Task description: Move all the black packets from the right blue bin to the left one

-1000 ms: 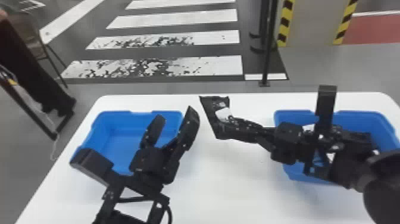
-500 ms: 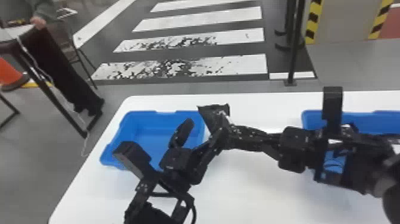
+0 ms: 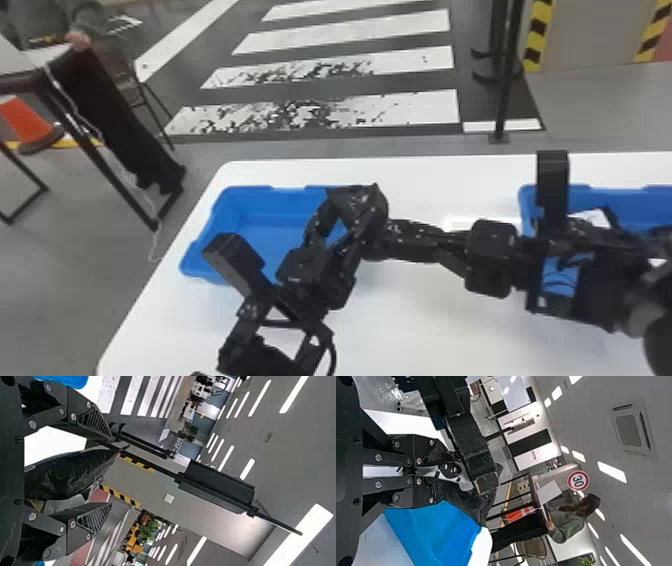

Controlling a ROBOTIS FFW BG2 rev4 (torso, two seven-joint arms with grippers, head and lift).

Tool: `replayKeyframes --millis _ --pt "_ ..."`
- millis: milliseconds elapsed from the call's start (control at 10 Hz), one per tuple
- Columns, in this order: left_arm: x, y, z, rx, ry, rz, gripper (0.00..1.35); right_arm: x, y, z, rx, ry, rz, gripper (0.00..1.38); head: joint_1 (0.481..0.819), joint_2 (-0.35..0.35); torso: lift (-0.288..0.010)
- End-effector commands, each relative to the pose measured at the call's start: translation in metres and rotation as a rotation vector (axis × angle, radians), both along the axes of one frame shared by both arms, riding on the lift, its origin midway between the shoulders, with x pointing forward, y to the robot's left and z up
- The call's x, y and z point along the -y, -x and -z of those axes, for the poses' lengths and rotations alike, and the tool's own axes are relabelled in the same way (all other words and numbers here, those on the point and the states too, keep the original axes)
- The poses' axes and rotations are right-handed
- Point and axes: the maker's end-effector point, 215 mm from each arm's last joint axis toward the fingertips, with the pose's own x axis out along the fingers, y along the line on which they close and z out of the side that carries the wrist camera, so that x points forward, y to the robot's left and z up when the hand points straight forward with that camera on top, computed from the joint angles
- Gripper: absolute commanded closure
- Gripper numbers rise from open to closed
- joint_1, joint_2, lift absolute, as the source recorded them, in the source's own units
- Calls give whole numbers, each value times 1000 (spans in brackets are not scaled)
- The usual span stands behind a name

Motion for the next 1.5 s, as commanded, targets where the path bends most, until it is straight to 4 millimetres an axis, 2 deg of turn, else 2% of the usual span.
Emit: replayKeyframes --millis 0,300,400,500,600,700,800,1000,1100,1200,1300,1400 --pt "3 1 0 -13 -24 9 1210 1 -6 -2 5 -8 9 1081 695 291 -168" --pt "11 3 -14 22 -25 25 1211 3 -28 -5 21 -25 52 1081 695 275 -168" --pt "10 3 -19 35 -15 23 1211 2 -35 -4 20 -30 66 1032 695 269 -168" --pt "6 2 -23 48 -17 13 1211 3 -41 -5 31 -40 81 783 695 265 -168" --pt "-8 -2 -24 62 -43 -21 1211 8 -45 -4 31 -48 96 331 695 266 -168" --pt "-33 -14 -16 70 -82 -80 1211 20 -51 4 10 -54 125 65 695 268 -168" --pt "-72 -32 6 65 -179 -178 1211 33 -57 7 7 -62 158 90 695 277 -168" --pt "-163 -62 53 64 -416 -393 1210 57 -69 6 16 -74 217 91 695 321 -168" --pt "-187 -68 76 27 -477 -437 1136 70 -75 5 30 -67 248 91 695 347 -168" --pt "-200 -63 76 29 -506 -463 648 83 -77 7 34 -52 277 91 695 350 -168" --pt "-200 -55 63 79 -479 -478 157 101 -80 9 35 -27 333 91 695 350 -168" --pt "-190 -45 37 144 -408 -478 56 120 -81 7 43 -7 404 91 695 350 -168"
